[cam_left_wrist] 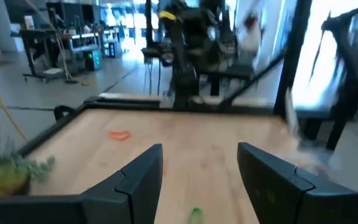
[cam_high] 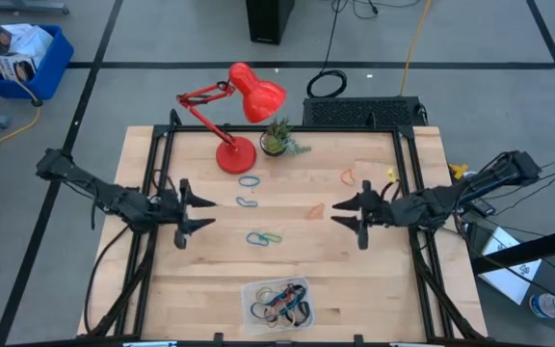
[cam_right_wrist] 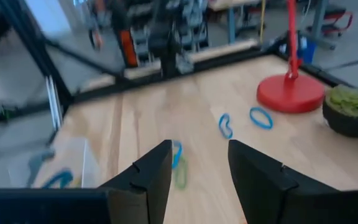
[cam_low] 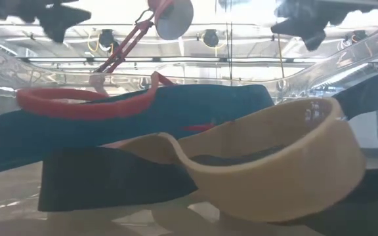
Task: Pick and place rubber bands into bin
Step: Put the blue rubber band into the transparent bin
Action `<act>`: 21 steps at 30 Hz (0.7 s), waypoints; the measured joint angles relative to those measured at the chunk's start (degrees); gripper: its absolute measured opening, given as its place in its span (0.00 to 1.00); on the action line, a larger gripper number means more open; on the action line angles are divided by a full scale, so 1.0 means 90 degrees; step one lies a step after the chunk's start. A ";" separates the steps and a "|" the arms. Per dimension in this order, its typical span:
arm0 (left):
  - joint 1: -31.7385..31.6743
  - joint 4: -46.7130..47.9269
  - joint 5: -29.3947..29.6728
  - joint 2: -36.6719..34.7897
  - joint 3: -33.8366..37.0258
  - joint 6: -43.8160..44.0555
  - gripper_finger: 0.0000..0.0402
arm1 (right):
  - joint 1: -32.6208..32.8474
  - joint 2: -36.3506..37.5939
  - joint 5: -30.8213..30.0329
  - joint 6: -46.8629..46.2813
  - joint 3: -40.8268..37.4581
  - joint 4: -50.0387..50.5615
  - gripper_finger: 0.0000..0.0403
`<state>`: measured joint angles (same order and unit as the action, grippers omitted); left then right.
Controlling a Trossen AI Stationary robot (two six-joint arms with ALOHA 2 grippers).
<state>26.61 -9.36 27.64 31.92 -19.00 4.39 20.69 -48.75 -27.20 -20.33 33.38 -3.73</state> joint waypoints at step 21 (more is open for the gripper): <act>-0.1219 0.2342 -0.1700 0.5302 -0.2629 0.0616 0.53 | -0.0423 0.0777 0.0601 0.0407 -0.0633 -0.0956 0.37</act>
<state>15.64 11.71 12.34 79.64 -42.65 9.94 16.88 -41.76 -21.79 -16.67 27.68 -12.34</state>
